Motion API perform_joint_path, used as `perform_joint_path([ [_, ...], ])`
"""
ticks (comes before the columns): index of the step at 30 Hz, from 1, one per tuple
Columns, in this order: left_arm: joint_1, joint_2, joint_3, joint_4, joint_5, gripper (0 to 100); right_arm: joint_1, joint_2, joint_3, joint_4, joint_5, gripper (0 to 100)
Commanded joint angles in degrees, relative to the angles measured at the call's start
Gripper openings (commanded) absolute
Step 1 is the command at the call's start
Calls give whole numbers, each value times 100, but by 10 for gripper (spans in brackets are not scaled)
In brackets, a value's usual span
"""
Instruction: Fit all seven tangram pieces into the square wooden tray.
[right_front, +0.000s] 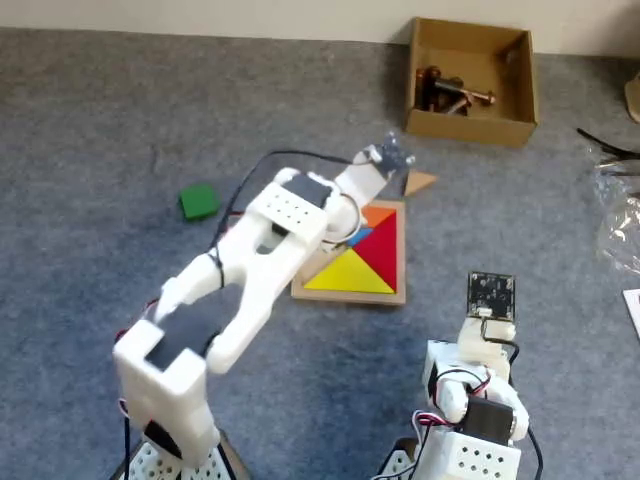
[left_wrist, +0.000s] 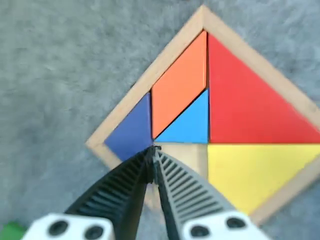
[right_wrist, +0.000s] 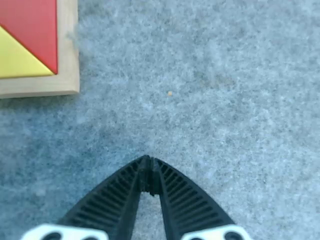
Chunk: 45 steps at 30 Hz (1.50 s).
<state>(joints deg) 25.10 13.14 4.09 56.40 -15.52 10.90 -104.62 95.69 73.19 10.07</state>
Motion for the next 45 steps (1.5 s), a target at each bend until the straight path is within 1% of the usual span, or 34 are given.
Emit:
perform_joint_path([
  [1,119,-954,-180,475,44,7,57,-57,629,-171,-44,9],
  [6,84,-1393,-180,1011,44,7,57,-57,629,-171,-44,9],
  [8,-154,-1481,-242,1240,44,7,57,-57,629,-171,-44,9],
  [16,-1877,-2053,-198,2084,26,8,57,-57,629,-171,-44,9],
  [18,-2246,-2088,-207,2303,-325,8,57,-57,629,-171,-44,9],
  [21,-2642,-2053,-180,2585,-1292,8,57,-57,629,-171,-44,9],
  [24,-3002,-2044,-180,2567,-2119,9,57,-57,629,-171,-44,9],
  [25,-3099,-2035,-180,2488,-2330,19,57,-57,629,-171,-44,9],
  [27,-3240,-2026,-180,2347,-2391,70,57,-57,629,-171,-44,9],
  [29,-3345,-1930,-180,2233,-2084,139,57,-57,629,-171,-44,9],
  [30,-3398,-1833,-180,2180,-1749,162,57,-57,629,-171,-44,9],
  [32,-3486,-1560,-189,2004,-826,160,57,-57,629,-171,-44,9],
  [34,-3486,-1235,-251,1829,-132,149,57,-57,629,-171,-44,9],
  [37,-3459,-760,-400,1547,501,163,57,-57,629,-171,-44,9],
  [40,-3486,-268,-831,1503,1116,204,57,-57,629,-171,-44,9],
  [45,-3459,620,-1692,1503,2532,267,57,-57,629,-171,-44,9],
])
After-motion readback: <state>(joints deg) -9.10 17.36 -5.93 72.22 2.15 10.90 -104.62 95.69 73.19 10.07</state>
